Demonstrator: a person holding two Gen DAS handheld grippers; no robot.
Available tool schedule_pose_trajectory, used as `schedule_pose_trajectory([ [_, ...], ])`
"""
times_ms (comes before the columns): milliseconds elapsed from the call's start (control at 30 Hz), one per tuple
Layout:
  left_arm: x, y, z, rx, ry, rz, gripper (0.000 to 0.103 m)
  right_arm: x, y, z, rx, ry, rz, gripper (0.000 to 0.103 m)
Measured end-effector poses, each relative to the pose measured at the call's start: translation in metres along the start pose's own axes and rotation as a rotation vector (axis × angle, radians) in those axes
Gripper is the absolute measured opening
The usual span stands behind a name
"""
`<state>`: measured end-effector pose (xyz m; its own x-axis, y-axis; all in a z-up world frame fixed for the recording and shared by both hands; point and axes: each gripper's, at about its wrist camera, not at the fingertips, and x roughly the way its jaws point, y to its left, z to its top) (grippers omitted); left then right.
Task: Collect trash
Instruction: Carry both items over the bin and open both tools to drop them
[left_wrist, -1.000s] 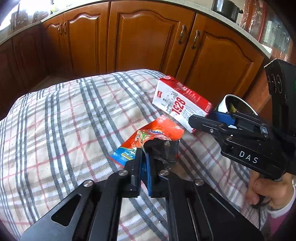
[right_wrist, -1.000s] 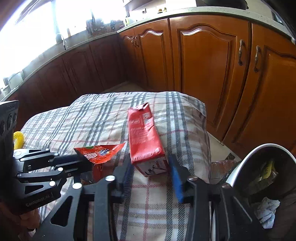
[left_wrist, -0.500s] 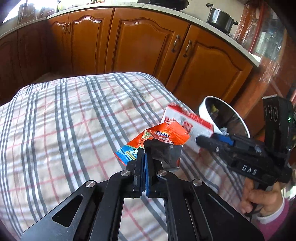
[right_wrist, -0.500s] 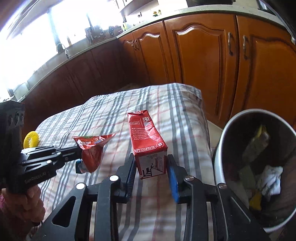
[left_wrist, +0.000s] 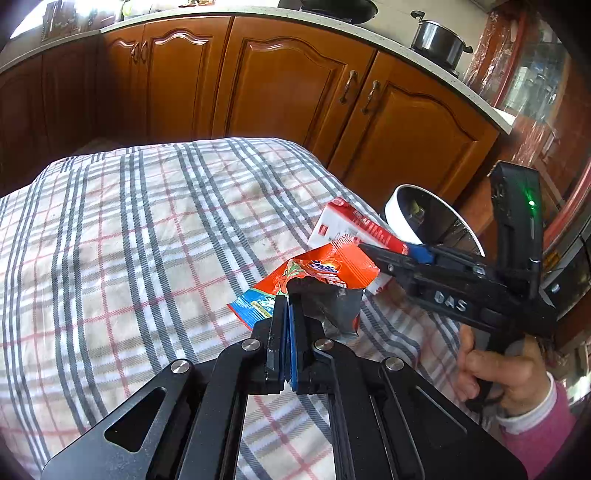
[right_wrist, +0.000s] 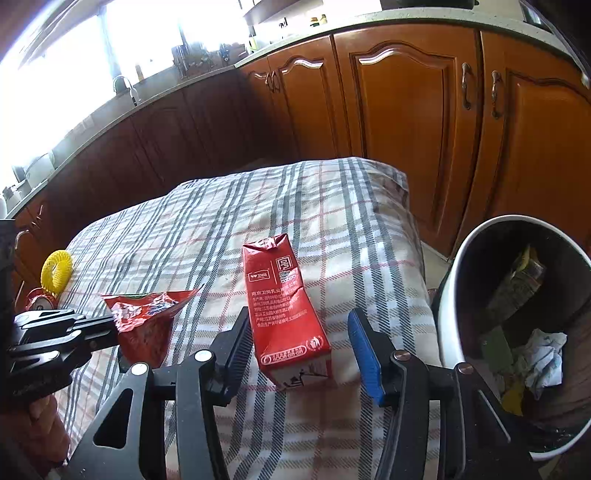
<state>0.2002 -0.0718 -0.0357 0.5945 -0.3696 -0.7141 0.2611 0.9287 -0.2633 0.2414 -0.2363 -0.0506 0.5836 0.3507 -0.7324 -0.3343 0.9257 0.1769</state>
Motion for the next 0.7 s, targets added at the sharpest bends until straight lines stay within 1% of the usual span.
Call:
schedule_pose_trajectory([
  [33, -0.001, -0.003, 0.000, 0.003, 0.000, -0.001, 0.001, 0.000, -0.001, -0.001, 0.010, 0.003, 0.011, 0.035],
  [100, -0.002, -0.010, 0.000, 0.012, -0.001, -0.003, 0.001, -0.005, -0.003, -0.005, 0.037, -0.001, 0.013, 0.035],
  [200, -0.003, -0.021, 0.000, 0.036, 0.001, -0.013, 0.001, -0.023, -0.007, -0.012, 0.070, -0.034, 0.004, 0.034],
  [433, -0.002, -0.056, 0.002, 0.100, -0.003, -0.040, 0.001, -0.086, -0.027, -0.029, 0.176, -0.146, 0.022, 0.034],
  [500, -0.003, -0.066, 0.002, 0.116, -0.005, -0.049, 0.001, -0.100, -0.032, -0.036, 0.196, -0.165, 0.023, 0.034],
  [700, 0.002, -0.094, 0.003, 0.155, 0.001, -0.076, 0.001, -0.128, -0.051, -0.055, 0.237, -0.186, -0.021, 0.034],
])
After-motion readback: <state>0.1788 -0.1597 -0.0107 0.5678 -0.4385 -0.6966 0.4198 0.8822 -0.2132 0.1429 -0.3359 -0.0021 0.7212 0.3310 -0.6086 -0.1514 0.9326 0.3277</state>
